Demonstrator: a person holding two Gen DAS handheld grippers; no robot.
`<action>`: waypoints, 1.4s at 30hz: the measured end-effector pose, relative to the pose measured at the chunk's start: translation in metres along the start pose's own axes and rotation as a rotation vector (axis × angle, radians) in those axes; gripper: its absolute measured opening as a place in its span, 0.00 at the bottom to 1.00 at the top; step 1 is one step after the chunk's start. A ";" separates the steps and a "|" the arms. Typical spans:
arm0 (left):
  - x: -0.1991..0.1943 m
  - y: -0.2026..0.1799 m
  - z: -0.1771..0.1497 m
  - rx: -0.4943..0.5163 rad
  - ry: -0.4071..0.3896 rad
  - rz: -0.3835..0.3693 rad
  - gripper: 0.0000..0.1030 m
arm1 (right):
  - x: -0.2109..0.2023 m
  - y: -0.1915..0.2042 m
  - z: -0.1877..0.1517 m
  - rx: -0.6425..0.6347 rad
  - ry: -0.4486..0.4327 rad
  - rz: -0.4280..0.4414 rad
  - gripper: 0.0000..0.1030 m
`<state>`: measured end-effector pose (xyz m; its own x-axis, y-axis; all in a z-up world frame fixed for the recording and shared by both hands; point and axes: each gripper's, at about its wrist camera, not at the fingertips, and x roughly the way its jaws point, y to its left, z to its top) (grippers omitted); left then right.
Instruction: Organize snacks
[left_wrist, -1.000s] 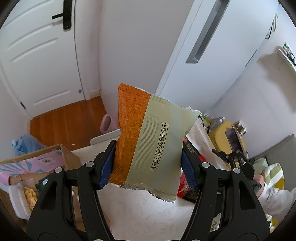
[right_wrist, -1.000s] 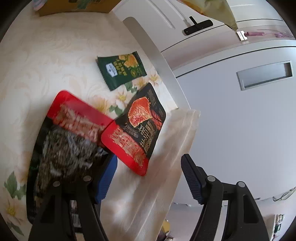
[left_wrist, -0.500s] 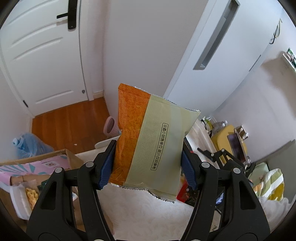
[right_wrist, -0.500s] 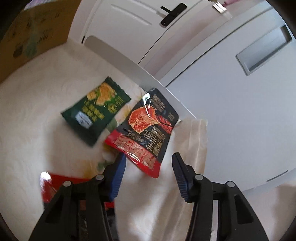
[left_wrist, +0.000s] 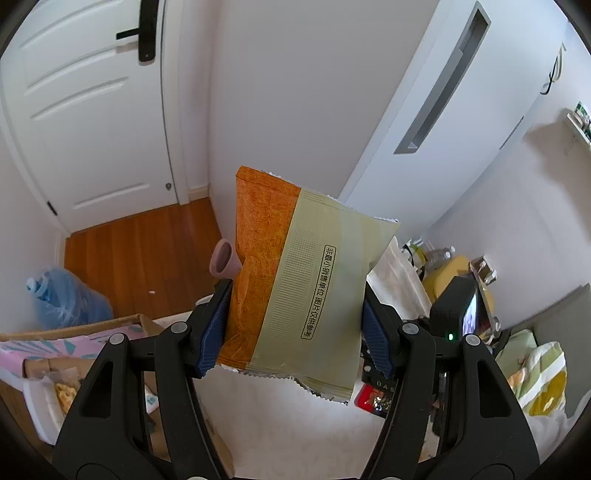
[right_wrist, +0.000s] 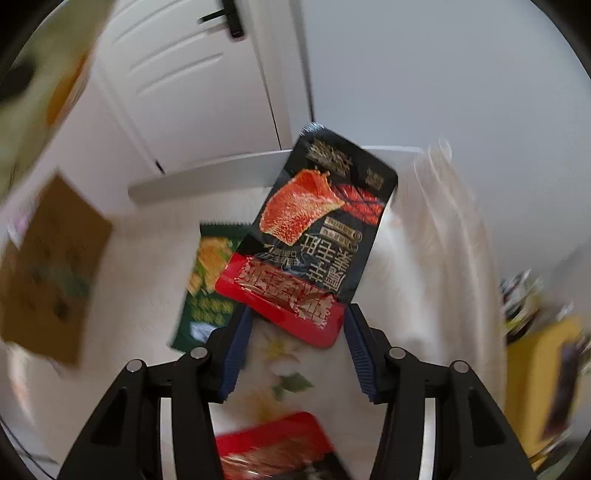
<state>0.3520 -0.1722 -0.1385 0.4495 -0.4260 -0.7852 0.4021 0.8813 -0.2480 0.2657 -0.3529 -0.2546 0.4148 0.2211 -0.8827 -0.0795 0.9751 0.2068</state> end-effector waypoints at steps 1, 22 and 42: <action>0.000 0.000 0.000 0.000 0.001 -0.001 0.60 | 0.001 -0.001 0.002 0.024 -0.001 0.004 0.50; -0.005 0.008 0.007 -0.023 -0.010 -0.006 0.60 | 0.043 0.017 0.052 0.220 -0.073 -0.044 0.86; -0.012 0.008 0.005 -0.016 -0.027 -0.014 0.60 | 0.024 -0.004 0.036 0.284 -0.116 0.101 0.39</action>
<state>0.3536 -0.1614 -0.1280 0.4653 -0.4432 -0.7662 0.3957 0.8784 -0.2678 0.3087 -0.3523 -0.2616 0.5196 0.2973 -0.8010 0.1234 0.9016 0.4147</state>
